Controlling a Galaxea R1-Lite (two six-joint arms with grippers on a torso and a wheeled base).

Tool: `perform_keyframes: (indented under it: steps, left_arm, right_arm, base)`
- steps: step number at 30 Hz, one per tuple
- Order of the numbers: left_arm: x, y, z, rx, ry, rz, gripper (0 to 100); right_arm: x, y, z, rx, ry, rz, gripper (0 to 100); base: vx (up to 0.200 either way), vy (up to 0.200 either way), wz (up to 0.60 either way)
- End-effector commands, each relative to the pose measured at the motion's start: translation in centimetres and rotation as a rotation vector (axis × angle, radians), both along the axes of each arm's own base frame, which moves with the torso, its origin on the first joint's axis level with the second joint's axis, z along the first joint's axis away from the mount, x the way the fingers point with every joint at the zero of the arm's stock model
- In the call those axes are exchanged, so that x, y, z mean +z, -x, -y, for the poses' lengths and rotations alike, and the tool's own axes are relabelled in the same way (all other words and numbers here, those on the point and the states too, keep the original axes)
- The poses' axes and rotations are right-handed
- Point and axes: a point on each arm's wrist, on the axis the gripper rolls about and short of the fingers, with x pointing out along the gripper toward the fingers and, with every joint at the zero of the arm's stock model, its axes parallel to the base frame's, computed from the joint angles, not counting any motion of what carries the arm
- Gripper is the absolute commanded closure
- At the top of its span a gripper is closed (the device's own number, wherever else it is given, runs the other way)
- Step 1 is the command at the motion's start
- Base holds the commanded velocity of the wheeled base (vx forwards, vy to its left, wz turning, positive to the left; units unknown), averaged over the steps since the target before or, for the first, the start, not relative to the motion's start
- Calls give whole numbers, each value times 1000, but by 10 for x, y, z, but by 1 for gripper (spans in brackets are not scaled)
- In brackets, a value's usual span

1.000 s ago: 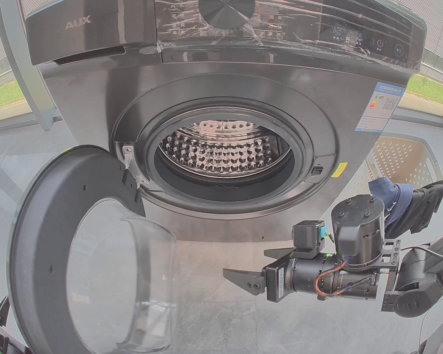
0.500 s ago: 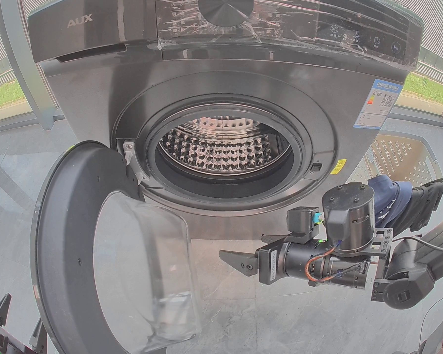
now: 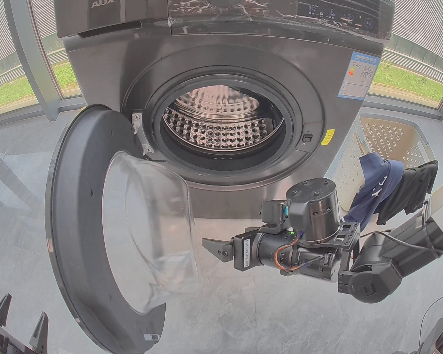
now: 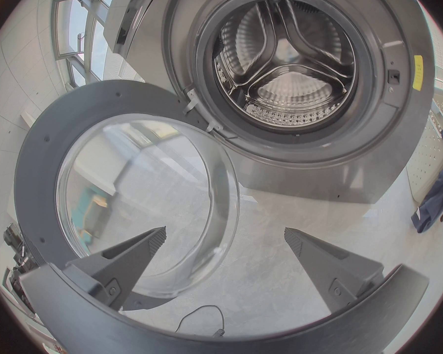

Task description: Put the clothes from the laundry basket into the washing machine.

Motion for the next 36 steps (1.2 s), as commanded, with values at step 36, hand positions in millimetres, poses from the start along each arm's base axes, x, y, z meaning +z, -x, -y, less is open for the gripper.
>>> perform_keyframes:
  steps: [36]
  left_arm:
    - [-5,0,0,2,5,-1,0]
  right_arm:
    - [-51,-71,-125,-78,-157,180,0]
  base:
    - [-6,0,0]
